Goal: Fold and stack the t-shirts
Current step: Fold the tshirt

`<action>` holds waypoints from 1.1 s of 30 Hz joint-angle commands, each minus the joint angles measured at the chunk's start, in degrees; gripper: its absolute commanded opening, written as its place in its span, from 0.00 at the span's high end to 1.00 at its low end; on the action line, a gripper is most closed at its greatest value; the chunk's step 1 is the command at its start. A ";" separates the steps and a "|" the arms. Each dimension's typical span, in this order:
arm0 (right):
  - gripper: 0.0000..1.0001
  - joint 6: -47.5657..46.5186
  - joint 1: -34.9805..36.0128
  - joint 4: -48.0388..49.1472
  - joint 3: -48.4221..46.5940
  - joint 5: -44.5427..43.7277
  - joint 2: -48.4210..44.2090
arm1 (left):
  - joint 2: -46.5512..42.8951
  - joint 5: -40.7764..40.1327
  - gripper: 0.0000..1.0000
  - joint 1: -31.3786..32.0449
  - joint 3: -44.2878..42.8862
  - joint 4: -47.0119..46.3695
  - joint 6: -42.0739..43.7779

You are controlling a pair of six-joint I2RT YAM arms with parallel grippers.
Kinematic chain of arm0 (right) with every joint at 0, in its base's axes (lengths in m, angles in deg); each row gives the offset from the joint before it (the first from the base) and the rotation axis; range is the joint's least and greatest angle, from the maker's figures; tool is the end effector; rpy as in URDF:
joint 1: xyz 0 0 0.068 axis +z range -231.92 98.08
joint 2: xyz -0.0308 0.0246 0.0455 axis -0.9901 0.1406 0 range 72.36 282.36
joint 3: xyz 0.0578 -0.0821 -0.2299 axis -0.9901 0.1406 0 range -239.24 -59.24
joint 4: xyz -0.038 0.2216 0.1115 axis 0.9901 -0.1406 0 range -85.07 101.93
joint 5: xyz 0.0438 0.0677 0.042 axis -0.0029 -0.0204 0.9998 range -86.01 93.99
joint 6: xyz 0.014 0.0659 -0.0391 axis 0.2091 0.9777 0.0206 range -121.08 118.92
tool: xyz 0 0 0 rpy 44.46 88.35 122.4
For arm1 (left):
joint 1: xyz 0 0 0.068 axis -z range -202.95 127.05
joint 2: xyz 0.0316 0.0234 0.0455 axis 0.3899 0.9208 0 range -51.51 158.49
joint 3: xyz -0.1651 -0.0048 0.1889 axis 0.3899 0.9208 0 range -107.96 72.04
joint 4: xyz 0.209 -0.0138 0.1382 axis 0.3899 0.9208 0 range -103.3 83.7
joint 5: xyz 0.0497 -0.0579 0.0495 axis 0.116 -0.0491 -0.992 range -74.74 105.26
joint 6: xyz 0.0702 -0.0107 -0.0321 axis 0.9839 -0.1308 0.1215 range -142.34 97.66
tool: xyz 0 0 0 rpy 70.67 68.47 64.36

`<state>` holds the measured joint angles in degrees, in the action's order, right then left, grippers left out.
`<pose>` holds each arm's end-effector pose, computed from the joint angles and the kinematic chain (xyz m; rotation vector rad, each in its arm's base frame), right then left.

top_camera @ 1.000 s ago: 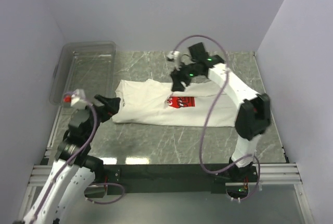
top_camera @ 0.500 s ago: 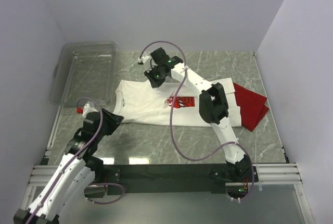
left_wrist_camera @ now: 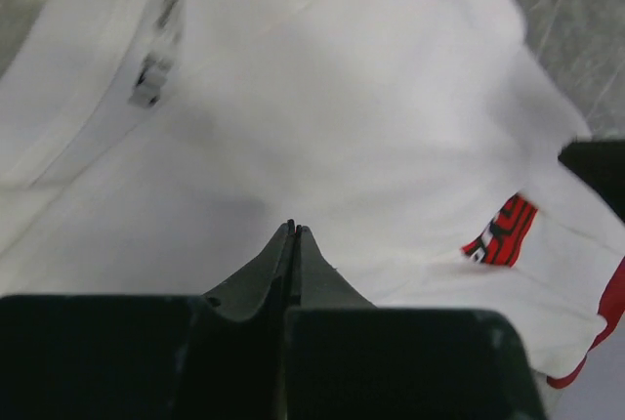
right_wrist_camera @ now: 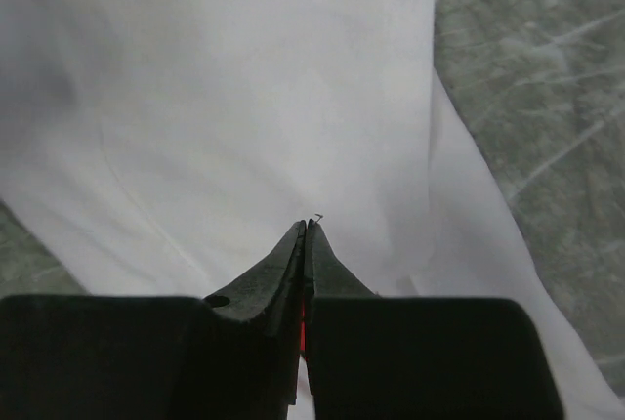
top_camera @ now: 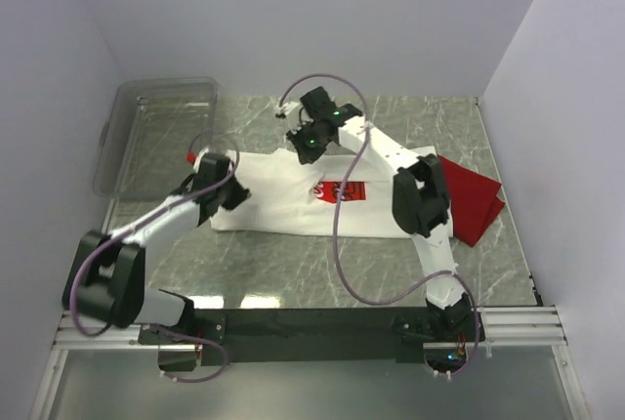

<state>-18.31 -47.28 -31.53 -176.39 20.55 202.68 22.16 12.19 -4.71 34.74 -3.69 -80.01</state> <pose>0.3950 0.2961 0.1875 -1.2238 2.2602 0.4858 0.2610 -0.0823 0.1538 -0.8506 2.2947 -0.5568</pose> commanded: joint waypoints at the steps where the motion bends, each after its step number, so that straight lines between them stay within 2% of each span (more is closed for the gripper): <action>1: 0.94 1.41 -2.99 0.75 3.82 4.79 -11.99 | 8.40 -0.80 0.97 0.04 -9.35 -5.65 3.96; 6: 0.94 2.99 -7.47 3.73 14.73 10.23 -24.12 | 22.80 -0.27 0.98 0.04 -21.13 -0.92 6.34; 13: 0.94 3.79 -15.73 6.63 27.56 14.55 -34.94 | 32.67 -0.09 0.98 0.31 -29.14 3.84 9.06; 25: 0.93 6.33 -26.10 8.66 33.90 21.06 -45.59 | 46.82 -1.15 0.96 0.48 -41.97 12.18 13.81; 33: 0.89 7.13 -30.32 10.42 37.60 23.17 -50.34 | 60.79 -0.09 0.95 -0.13 -64.37 21.32 15.13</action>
<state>-11.97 -76.62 -23.47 -140.13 41.51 153.76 76.12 12.54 -4.49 -24.58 10.47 -66.76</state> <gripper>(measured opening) 0.106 0.046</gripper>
